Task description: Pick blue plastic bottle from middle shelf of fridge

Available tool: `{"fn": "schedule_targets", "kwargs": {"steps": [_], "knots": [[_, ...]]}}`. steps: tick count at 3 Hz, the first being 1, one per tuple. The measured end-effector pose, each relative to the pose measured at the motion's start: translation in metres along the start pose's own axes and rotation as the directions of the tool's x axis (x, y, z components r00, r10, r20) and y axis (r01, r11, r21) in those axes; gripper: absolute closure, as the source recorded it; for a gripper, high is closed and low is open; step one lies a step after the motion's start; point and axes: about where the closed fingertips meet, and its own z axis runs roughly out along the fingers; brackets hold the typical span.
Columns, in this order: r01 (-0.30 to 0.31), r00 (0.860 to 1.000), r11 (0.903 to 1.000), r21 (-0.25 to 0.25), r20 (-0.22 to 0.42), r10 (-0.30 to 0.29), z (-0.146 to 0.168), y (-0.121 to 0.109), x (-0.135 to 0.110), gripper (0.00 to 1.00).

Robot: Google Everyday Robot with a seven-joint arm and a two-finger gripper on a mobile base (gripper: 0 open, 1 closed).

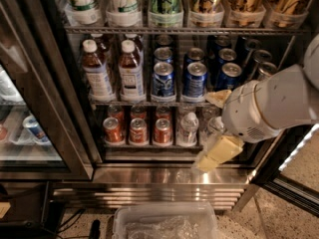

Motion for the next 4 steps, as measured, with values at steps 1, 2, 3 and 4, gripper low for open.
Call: {"fn": "schedule_targets", "kwargs": {"steps": [1, 2, 3, 4], "knots": [[0.021, 0.992, 0.9984, 0.053, 0.125, -0.028, 0.036, -0.011, -0.026, 0.00], [0.030, 0.974, 0.9939, 0.106, 0.219, -0.053, 0.059, -0.019, -0.054, 0.00], [0.028, 0.973, 0.9933, 0.112, 0.223, -0.053, 0.061, -0.017, -0.057, 0.00], [0.012, 0.961, 0.9898, 0.142, 0.271, -0.051, 0.082, -0.010, -0.066, 0.00]]}}
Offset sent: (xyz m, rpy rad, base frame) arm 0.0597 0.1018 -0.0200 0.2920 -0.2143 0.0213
